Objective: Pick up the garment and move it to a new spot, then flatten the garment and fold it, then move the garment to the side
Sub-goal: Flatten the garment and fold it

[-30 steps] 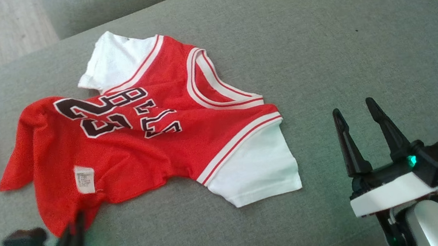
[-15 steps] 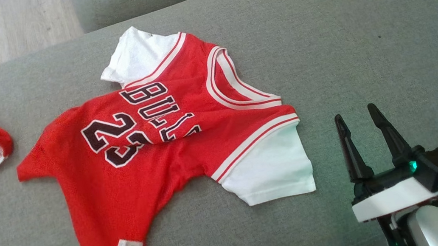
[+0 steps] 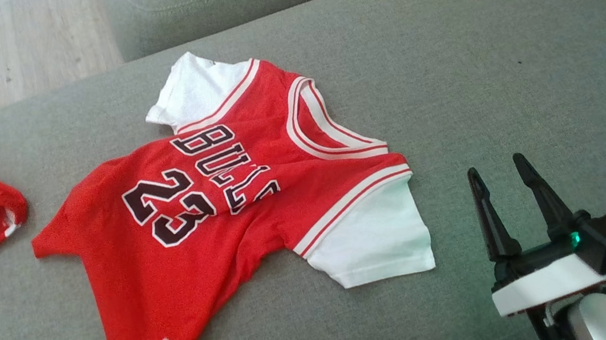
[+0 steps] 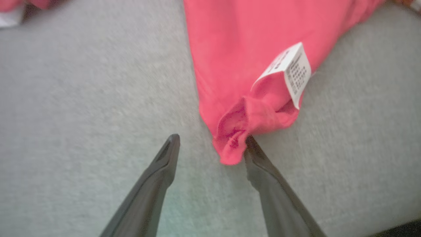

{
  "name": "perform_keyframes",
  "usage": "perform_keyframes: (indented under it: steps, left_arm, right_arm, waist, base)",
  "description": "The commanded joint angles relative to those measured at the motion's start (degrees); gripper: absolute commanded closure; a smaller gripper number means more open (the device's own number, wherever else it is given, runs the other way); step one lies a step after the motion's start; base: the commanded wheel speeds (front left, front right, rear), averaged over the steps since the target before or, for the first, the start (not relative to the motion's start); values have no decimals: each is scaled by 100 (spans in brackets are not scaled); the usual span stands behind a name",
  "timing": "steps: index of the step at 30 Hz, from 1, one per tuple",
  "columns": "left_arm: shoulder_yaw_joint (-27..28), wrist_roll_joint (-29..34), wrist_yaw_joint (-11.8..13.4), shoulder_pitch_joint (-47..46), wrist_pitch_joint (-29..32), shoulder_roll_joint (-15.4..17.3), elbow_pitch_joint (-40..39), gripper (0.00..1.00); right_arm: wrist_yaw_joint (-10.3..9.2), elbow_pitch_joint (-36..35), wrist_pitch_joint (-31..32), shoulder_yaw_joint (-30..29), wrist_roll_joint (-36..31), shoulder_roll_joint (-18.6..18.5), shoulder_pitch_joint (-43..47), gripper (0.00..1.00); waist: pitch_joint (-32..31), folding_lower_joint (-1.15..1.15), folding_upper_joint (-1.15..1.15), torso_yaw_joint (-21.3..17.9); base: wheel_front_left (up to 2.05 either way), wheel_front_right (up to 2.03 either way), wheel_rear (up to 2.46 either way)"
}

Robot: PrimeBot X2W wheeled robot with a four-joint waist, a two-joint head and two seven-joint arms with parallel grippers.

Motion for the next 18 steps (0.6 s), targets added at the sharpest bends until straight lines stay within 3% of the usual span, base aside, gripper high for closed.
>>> perform_keyframes:
  steps: [1, 5, 11, 15, 18]
  left_arm:
    - [335, 35, 159, -149, -177, 264, -249, 0]
    - [863, 68, 557, -156, -622, 371, -790, 0]
    - [1210, 494, 840, -399, -992, -114, -1153, 0]
    - [1194, 988, 703, -500, -1042, -735, -1067, 0]
    - [1418, 1445, 406, -430, -1046, -1330, -914, 0]
  right_arm:
    - [44, -177, -61, 108, -35, -28, -50, 0]
    - [44, -194, -61, 82, -65, -28, -30, 0]
    - [44, -230, -61, -68, -91, -28, 7, 0]
    - [44, -219, -61, -197, -136, -28, 79, 0]
    - [44, -214, -61, -309, -193, -28, 140, 0]
  waist:
    - [-55, 0, 0, 11]
    - [-168, 0, 0, 15]
    - [-292, 0, 0, -13]
    - [-375, 0, 0, -9]
    - [-413, 0, 0, 36]
  base:
    - [0, 0, 0]
    - [0, 0, 0]
    - [0, 0, 0]
    - [0, 0, 0]
    - [0, 0, 0]
